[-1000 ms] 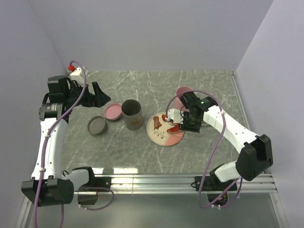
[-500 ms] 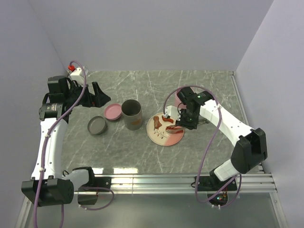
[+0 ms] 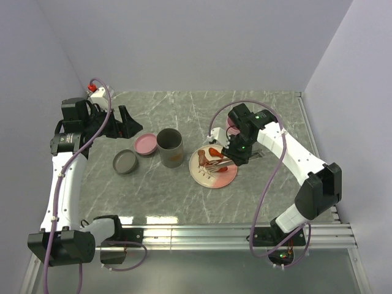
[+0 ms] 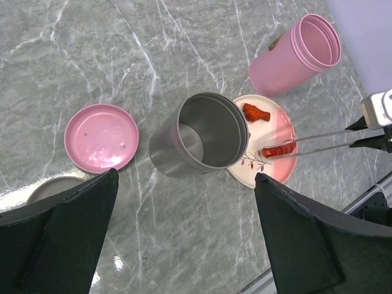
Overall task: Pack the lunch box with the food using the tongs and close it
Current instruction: Pick up the fake food from the plate, then place the fake food in the packing box.
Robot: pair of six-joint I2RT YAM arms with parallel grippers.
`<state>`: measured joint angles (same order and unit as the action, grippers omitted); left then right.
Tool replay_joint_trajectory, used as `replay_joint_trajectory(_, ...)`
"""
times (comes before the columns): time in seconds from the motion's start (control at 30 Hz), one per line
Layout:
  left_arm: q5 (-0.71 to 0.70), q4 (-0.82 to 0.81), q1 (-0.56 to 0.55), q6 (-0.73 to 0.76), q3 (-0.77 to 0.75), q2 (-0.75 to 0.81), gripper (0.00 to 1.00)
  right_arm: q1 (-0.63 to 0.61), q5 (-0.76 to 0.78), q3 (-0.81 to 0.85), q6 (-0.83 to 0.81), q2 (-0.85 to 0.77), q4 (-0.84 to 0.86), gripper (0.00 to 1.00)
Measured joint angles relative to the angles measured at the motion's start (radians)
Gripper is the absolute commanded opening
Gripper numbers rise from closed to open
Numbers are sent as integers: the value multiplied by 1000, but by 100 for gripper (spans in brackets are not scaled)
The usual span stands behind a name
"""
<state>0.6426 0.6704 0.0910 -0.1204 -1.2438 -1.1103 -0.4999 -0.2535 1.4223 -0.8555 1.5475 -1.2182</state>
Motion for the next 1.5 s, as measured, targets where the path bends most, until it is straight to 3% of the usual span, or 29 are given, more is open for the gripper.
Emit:
replay_joint_trajectory(0.17, 7, 0, 0, 4, 0, 0, 99, 0, -33, 31, 30, 0, -41, 20)
replay_joint_trajectory(0.47, 32, 0, 0, 3, 0, 0, 99, 0, -159, 389, 131, -3, -103, 23)
replay_joint_trajectory(0.7, 38, -39, 0, -9, 6, 3, 98, -2, -270, 533, 251, 21, -85, 23)
replay_joint_trajectory(1.07, 34, -161, 26, -101, 68, 46, 99, -59, -346, 601, 409, 151, 58, 24)
replay_joint_trajectory(1.5, 45, -166, 34, -114, 67, 3, 99, -96, -365, 560, 492, 201, 216, 25)
